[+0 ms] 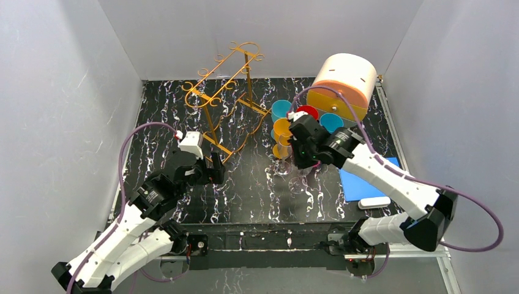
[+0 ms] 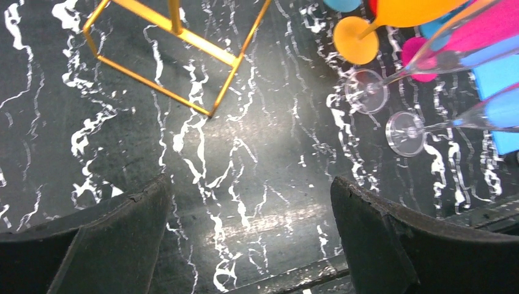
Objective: Take the wine glass off the wine glass rack
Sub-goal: Place the wine glass at the center of the board.
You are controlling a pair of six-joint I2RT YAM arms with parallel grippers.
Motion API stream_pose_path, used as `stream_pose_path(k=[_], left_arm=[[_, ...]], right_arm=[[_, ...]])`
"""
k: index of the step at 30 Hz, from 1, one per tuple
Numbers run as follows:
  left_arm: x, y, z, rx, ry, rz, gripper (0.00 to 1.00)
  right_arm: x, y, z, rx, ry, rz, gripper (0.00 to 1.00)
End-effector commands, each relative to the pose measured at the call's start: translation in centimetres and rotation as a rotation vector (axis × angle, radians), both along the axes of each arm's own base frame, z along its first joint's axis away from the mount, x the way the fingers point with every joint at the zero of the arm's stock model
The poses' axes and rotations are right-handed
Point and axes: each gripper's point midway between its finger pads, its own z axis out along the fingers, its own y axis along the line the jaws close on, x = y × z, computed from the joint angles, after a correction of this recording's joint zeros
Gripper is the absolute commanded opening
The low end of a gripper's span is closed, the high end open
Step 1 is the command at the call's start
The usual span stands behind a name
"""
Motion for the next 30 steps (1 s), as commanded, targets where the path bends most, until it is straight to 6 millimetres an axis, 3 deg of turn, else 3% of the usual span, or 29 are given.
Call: stream_pose_path(k=[1, 8, 14, 19, 22, 27, 30], left_arm=[[0.3, -1.8, 3.6, -0.127, -0.086, -0.049, 0.98], [-0.1, -1.2, 5.1, -0.134, -0.133, -0.058, 0.98], [-0.4, -0.5, 7.3, -0.106, -0.19, -0.079, 0.98], [-1.2, -1.6, 7.2, -0.098, -0.185, -0.18, 0.98], [-1.4, -1.6, 6.9, -0.117, -0.191, -0.18, 0.98], [-1.7, -1.6, 7.0, -0.118, -0.199, -0.195, 0.98], [-1.4, -1.3, 6.9, -0.121, -0.217, -0.169, 0.98]], right_arm=[[1.1, 0.2, 0.8, -0.049, -0.077, -0.032, 0.01], [1.5, 1.0, 1.3, 0.036, -0.147, 0.003, 0.01], [1.5, 0.6, 0.6, -0.027, -0.125, 0.016, 0.01], [0.8, -0.4, 0.3, -0.095, -0.073, 0.03, 0.01], [0.4, 0.3, 0.1, -0.065, -0.056, 0.055, 0.01], [1.2, -1.4, -1.2, -0.078, -0.051, -0.023, 0.01], [2.1, -0.2, 0.0, -0.008, -0.088, -0.008, 0.01]])
